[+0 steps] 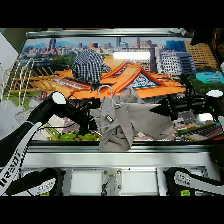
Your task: Fold the clothes and pants, and hang the long-sleeved shirts on hangers.
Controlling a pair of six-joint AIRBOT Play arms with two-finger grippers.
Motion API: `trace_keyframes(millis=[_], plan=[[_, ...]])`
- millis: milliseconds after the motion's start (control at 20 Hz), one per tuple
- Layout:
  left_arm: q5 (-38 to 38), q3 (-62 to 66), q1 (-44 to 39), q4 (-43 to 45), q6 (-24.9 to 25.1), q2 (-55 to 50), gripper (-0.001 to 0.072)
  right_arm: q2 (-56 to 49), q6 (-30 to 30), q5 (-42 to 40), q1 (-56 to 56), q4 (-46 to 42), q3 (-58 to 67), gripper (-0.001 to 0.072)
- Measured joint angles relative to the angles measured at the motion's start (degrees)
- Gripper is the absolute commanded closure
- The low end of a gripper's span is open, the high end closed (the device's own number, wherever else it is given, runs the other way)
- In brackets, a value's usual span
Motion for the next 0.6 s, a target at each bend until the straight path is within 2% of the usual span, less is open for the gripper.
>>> trace_keyframes(millis=[350, 450, 600], plan=[[-0.11, 0.00, 0.00, -0.09, 0.07, 0.02, 0.0681, 0.00, 0.15, -0.26, -0.02, 0.07, 0.00, 0.0696], [0.28, 0.02, 0.00, -1.16, 0.42, 0.07, 0.0340, -0.02, 0.87, -0.76, -0.07, 0.11, -0.04, 0.0696], [0.17, 0.07, 0.00, -1.03, -0.70, 0.11, 0.0328, 0.00, 0.76, -0.26, -0.09, 0.11, -0.07, 0.0696]])
